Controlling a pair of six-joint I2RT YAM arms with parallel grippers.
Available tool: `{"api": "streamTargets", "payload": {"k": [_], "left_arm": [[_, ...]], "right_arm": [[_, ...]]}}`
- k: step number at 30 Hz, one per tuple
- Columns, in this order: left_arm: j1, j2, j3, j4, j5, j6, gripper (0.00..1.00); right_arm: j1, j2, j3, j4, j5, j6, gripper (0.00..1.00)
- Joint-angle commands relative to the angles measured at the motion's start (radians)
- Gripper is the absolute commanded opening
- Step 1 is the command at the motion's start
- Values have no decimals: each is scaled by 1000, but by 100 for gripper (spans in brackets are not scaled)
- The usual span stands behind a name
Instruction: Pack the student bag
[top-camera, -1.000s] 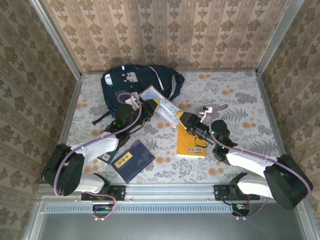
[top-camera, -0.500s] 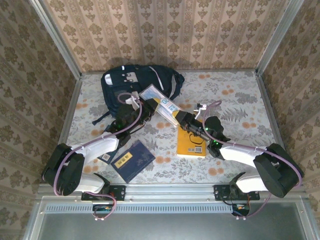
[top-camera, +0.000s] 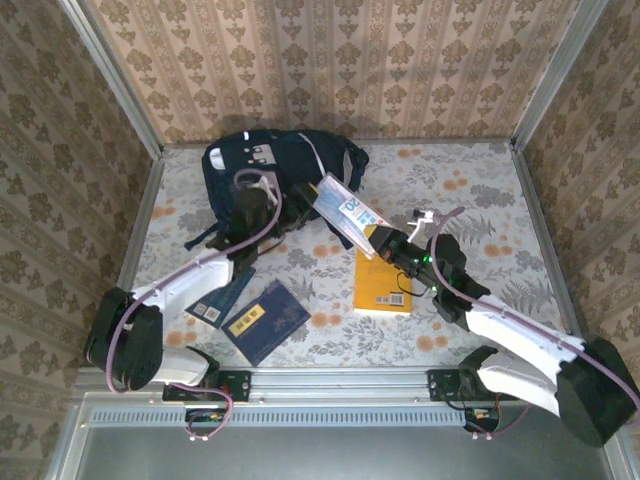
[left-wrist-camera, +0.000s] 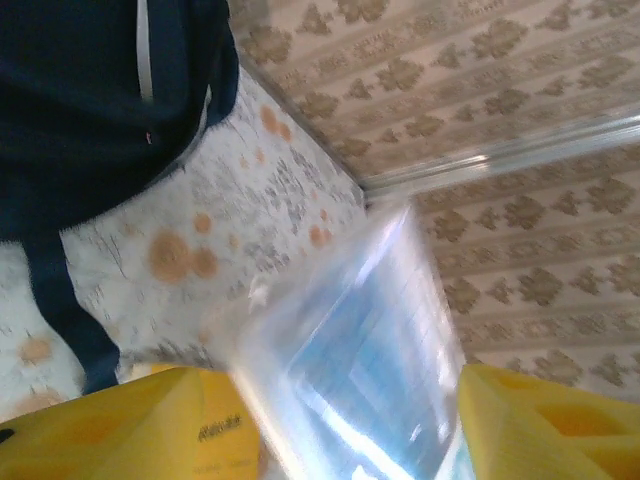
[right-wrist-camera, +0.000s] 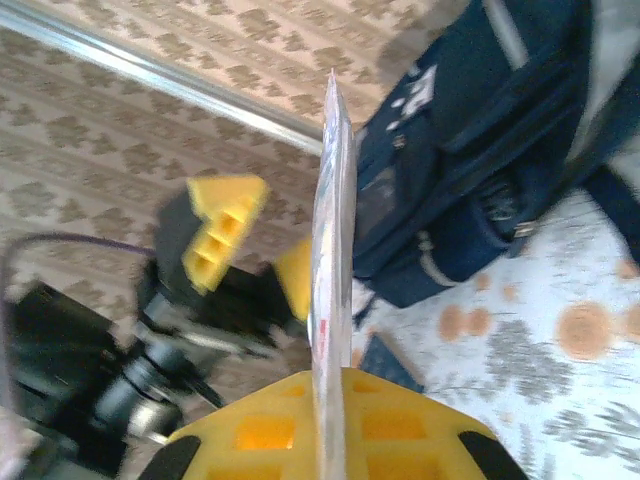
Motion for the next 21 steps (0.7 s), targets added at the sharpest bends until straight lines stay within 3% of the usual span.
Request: {"api": "streamTargets", "payload": {"k": [1,4,10,14,21], "left_arm": [[34,56,229,-406,-62,318,70],[76,175,382,-501,-14,403,70],[185,477,658,-514,237,443,66],[204,671,912,-630,228,507,65],[220,967,1278,-703,272,481,63]], "right_arm": [[-19,-125,22,-264,97,-144,0],[-27,-209,23,-381,137,-216,0],[-38,-320,21,-536,216,-298,0],[-43,-358,40,-618,223,-348,0],[-56,-394,39,-663,233,-373,0]]}}
